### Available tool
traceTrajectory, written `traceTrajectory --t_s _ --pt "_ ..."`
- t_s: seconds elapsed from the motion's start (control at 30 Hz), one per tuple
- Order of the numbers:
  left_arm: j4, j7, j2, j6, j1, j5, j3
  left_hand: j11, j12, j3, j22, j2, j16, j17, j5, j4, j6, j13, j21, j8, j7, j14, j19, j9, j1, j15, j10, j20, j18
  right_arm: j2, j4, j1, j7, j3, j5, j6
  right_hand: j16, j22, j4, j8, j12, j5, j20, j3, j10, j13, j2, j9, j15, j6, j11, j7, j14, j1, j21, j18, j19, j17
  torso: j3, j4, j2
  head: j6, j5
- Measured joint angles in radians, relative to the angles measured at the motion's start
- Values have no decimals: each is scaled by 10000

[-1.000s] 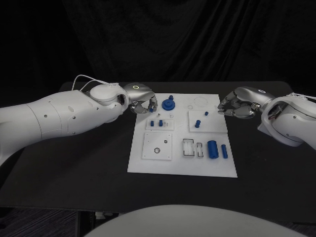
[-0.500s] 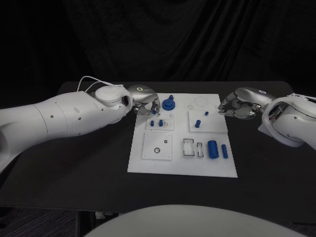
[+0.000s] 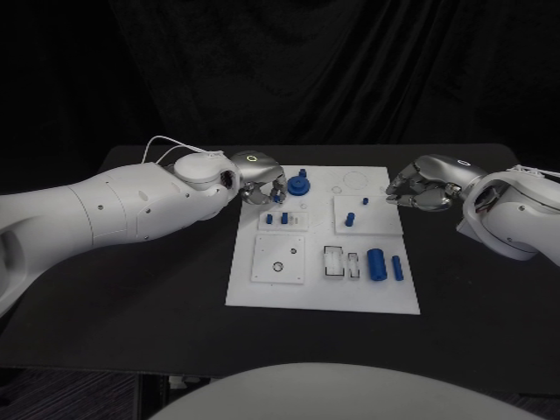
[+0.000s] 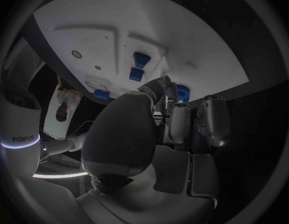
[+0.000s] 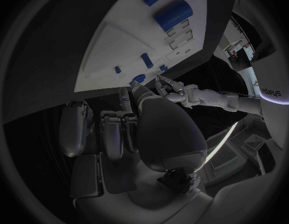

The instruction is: Assemble the parts on the task board

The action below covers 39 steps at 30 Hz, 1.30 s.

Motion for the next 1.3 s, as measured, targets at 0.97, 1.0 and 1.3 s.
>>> traceTrajectory --t_s 0.97,1.0,1.3 --pt "-376 -42 356 -160 -219 6 6 -4 1 26 -2 -2 -42 -83 19 -26 1 -9 -1 -75 1 0 0 -20 2 0 67 0 1 14 -8 -27 -19 0 0 37 0 -3 -28 0 0 0 0 -27 0 8 0 2 0 0 0 0 0 0 0 0 0 0 -5 -1 8 0 -40" --pt "-382 -42 360 -160 -219 6 6 -4 1 26 -2 -2 -42 -97 30 -26 1 -9 -1 -75 1 0 0 -20 2 0 68 0 1 14 -8 -28 -19 0 0 38 0 -3 -27 0 0 0 0 -28 0 7 0 2 0 0 0 0 0 0 0 0 0 0 -5 0 8 0 -40" --pt "-426 -42 401 -147 -226 3 9 29 1 53 -3 -3 -119 -209 48 -53 3 -10 -38 -77 2 -37 0 -15 3 35 100 0 1 29 -11 -39 -26 0 0 46 0 -4 -55 0 0 0 0 0 0 6 0 -9 0 0 0 0 0 0 0 0 0 0 -5 3 4 0 -31"
